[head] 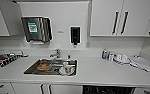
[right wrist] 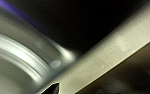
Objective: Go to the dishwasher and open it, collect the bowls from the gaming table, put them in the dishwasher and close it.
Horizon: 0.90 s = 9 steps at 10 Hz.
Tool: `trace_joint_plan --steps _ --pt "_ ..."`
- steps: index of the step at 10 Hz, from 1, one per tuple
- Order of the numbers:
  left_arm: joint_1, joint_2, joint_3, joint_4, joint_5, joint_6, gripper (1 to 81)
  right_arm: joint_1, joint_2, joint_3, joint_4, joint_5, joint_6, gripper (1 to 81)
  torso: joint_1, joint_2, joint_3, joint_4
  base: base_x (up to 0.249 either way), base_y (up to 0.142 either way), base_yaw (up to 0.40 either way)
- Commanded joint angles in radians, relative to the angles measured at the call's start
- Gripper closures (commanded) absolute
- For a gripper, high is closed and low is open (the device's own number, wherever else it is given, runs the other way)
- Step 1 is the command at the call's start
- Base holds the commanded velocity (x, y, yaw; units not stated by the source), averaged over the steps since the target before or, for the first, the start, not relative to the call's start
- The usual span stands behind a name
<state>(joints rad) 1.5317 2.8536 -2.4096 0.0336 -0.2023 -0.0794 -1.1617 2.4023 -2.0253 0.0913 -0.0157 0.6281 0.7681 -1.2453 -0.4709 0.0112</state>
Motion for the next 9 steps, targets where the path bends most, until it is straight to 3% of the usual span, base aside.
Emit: trace_joint_plan --steps 1,9 --pt "-0.060 -0.009 0.009 0.014 0.038 0.003 1.0 0.049 -0.012 0.041 -0.067 -0.213 -0.054 1.0 0.000 0.000 0.000 0.000 -0.077 0.000 0.000" --pt "-0.055 -0.008 0.009 0.015 0.038 0.003 1.0 0.029 0.019 0.007 -0.093 -0.213 -0.054 1.0 0.001 0.001 -0.001 0.000 -0.077 0.000 0.000"
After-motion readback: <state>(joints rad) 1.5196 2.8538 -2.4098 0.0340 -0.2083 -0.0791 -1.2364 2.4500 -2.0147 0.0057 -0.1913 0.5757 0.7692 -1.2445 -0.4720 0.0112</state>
